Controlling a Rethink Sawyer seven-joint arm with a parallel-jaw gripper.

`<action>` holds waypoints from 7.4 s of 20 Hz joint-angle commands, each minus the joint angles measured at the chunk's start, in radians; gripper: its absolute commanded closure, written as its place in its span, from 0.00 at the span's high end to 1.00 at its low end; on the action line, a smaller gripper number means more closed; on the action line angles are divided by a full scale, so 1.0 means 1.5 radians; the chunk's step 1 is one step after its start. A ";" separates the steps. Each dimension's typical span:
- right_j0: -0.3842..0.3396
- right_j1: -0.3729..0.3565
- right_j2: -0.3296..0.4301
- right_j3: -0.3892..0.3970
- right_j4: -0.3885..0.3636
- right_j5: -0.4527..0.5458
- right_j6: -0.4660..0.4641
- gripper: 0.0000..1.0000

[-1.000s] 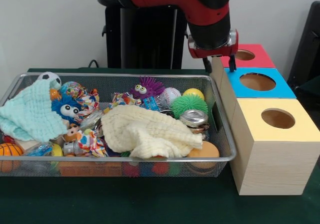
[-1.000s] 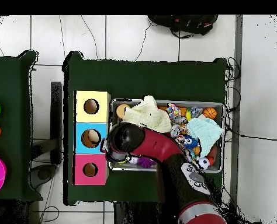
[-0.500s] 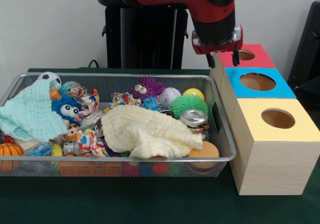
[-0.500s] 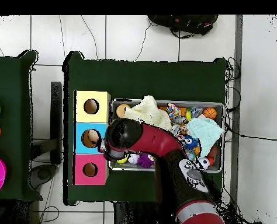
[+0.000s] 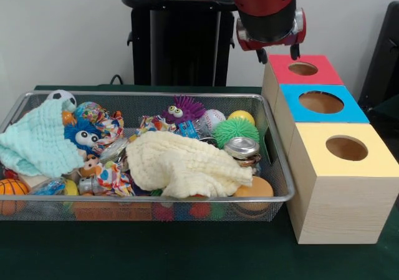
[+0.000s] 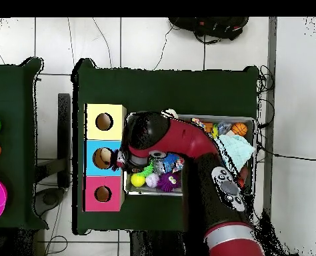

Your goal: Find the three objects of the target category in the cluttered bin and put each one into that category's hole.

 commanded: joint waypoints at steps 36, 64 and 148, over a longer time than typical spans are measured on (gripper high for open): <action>-0.045 -0.036 0.040 -0.035 -0.208 -0.190 -0.071 1.00; -0.043 -0.068 0.032 0.132 -0.221 -0.385 -0.007 1.00; -0.124 0.053 0.087 0.032 -0.203 -0.295 -0.089 1.00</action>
